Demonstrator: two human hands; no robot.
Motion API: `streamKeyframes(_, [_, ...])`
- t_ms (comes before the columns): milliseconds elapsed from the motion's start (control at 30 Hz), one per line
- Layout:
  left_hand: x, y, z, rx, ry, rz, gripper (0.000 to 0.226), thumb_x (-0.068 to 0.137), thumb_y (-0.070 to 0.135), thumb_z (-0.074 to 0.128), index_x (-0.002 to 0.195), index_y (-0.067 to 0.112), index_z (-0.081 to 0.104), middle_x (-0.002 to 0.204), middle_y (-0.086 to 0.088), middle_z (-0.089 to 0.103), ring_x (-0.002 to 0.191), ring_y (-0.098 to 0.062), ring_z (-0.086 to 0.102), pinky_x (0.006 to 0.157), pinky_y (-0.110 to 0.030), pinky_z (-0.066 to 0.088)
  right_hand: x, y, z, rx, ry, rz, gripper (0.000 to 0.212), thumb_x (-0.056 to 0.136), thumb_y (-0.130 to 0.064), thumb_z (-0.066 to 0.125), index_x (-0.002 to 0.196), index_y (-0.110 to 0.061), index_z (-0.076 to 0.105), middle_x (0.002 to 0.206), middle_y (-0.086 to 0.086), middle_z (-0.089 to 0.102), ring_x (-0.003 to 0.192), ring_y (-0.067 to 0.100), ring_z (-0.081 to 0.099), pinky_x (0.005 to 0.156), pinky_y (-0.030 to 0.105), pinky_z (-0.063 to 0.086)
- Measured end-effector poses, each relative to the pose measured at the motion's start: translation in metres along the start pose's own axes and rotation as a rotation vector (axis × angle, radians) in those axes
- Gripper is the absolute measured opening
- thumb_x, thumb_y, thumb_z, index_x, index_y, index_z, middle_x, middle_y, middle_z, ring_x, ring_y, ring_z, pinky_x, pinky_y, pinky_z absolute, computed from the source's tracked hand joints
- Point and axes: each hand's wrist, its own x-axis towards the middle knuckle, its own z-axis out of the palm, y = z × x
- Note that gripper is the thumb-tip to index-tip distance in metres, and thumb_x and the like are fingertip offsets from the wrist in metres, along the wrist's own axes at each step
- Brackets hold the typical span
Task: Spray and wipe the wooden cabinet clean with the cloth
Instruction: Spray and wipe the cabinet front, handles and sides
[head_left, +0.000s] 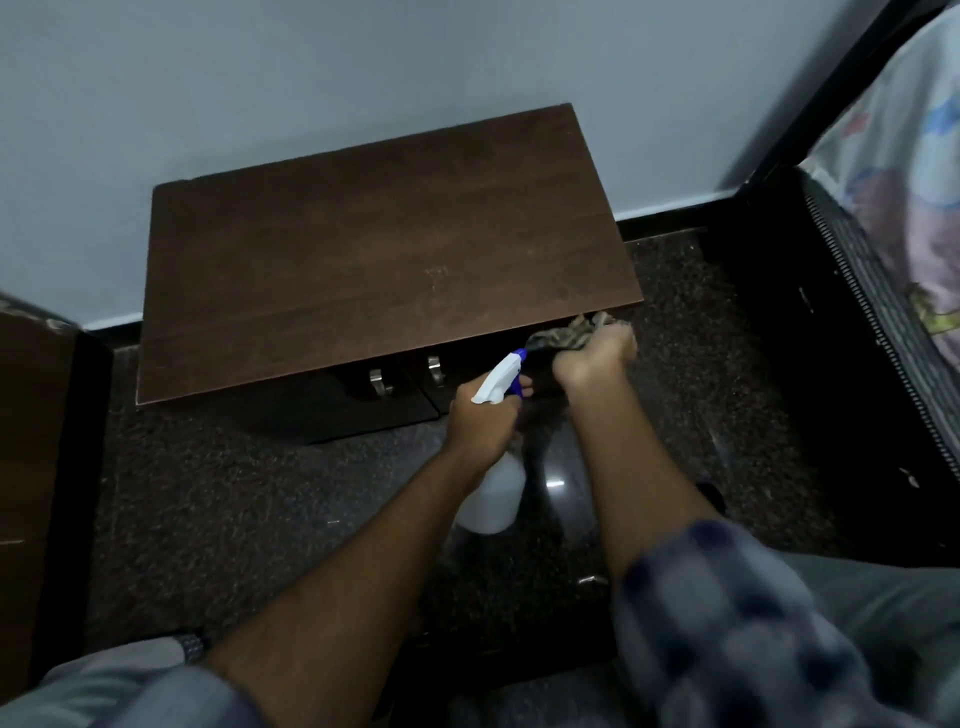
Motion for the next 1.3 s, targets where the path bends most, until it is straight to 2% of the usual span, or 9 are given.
streamKeyframes(100, [0.002, -0.001, -0.006, -0.016, 0.011, -0.013, 0.041, 0.080, 0.000, 0.059, 0.085, 0.037, 0.078, 0.090, -0.006, 0.080, 0.063, -0.017, 0.066, 0.059, -0.034, 0.051, -0.006, 0.014, 0.009, -0.014, -0.011, 0.100, 0.052, 0.106, -0.042, 0.024, 0.132, -0.014, 0.058, 0.139, 0.012, 0.057, 0.135, 0.033, 0.048, 0.107, 0.043, 0.044])
streamKeyframes(233, [0.005, -0.008, -0.010, -0.040, -0.017, -0.011, 0.041, 0.084, -0.007, 0.058, 0.091, 0.029, 0.077, 0.096, -0.020, 0.078, 0.063, -0.022, 0.062, 0.059, -0.033, 0.046, 0.003, -0.003, 0.002, 0.145, -0.065, 0.080, 0.060, 0.096, -0.062, 0.029, 0.096, -0.018, 0.070, 0.093, 0.009, 0.076, 0.090, 0.028, 0.067, 0.067, 0.038, 0.056])
streamKeyframes(367, [0.002, -0.015, -0.008, -0.079, -0.035, -0.044, 0.040, 0.084, -0.009, 0.058, 0.092, 0.025, 0.078, 0.069, 0.002, 0.073, 0.053, -0.011, 0.058, 0.052, -0.026, 0.045, 0.001, 0.019, -0.002, 0.195, 0.016, 0.121, 0.045, 0.102, -0.046, 0.023, 0.079, -0.022, 0.053, 0.081, 0.002, 0.049, 0.072, 0.017, 0.049, 0.074, 0.027, 0.045])
streamKeyframes(500, [-0.002, -0.014, -0.008, -0.075, -0.016, -0.045, 0.039, 0.084, -0.009, 0.057, 0.096, 0.022, 0.078, 0.076, 0.003, 0.076, 0.052, -0.010, 0.057, 0.051, -0.024, 0.044, 0.004, 0.023, -0.024, 0.024, 0.037, 0.008, 0.032, 0.105, -0.023, 0.042, 0.078, -0.013, 0.057, 0.085, 0.011, 0.064, 0.072, 0.026, 0.063, 0.076, 0.040, 0.059])
streamKeyframes(600, [-0.006, -0.015, -0.004, -0.050, -0.003, -0.048, 0.041, 0.088, -0.010, 0.056, 0.095, 0.026, 0.075, 0.087, -0.003, 0.076, 0.057, -0.013, 0.058, 0.053, -0.025, 0.045, 0.004, 0.008, -0.048, 0.164, -0.104, -0.026, 0.046, 0.105, -0.035, 0.038, 0.067, -0.013, 0.052, 0.063, 0.009, 0.055, 0.048, 0.023, 0.056, 0.042, 0.025, 0.050])
streamKeyframes(833, [-0.015, -0.026, -0.006, -0.041, -0.001, -0.054, 0.039, 0.087, -0.010, 0.055, 0.101, 0.020, 0.077, 0.091, -0.010, 0.077, 0.059, -0.019, 0.054, 0.057, -0.033, 0.045, 0.015, 0.013, -0.041, 0.336, -0.093, -0.066, 0.037, 0.101, -0.043, 0.039, 0.078, -0.025, 0.062, 0.070, -0.005, 0.067, 0.067, 0.012, 0.061, 0.067, 0.025, 0.047])
streamKeyframes(1000, [-0.002, -0.048, -0.009, -0.030, -0.023, -0.145, 0.045, 0.090, -0.009, 0.054, 0.124, 0.015, 0.070, 0.102, -0.008, 0.076, 0.068, -0.024, 0.055, 0.061, -0.035, 0.044, 0.038, 0.019, -0.043, 0.144, -0.031, 0.008, 0.032, 0.101, -0.035, 0.046, 0.072, -0.023, 0.055, 0.062, -0.002, 0.051, 0.055, 0.014, 0.048, 0.052, 0.022, 0.038])
streamKeyframes(1167, [0.009, -0.077, -0.008, 0.014, 0.031, -0.173, 0.039, 0.088, -0.005, 0.057, 0.086, 0.031, 0.070, 0.096, -0.024, 0.074, 0.072, -0.029, 0.058, 0.065, -0.039, 0.043, 0.053, 0.034, -0.061, 0.082, -0.033, 0.074, 0.035, 0.103, -0.025, 0.035, 0.079, -0.016, 0.060, 0.077, 0.004, 0.059, 0.069, 0.018, 0.056, 0.071, 0.028, 0.047])
streamKeyframes(1300, [0.021, -0.085, -0.005, -0.039, 0.075, -0.209, 0.052, 0.093, -0.007, 0.050, 0.131, 0.024, 0.068, 0.092, -0.006, 0.072, 0.073, -0.023, 0.060, 0.065, -0.035, 0.043, 0.057, 0.030, -0.070, 0.141, -0.108, 0.050, 0.037, 0.104, -0.030, 0.036, 0.088, -0.012, 0.065, 0.086, 0.007, 0.066, 0.081, 0.021, 0.061, 0.088, 0.033, 0.048])
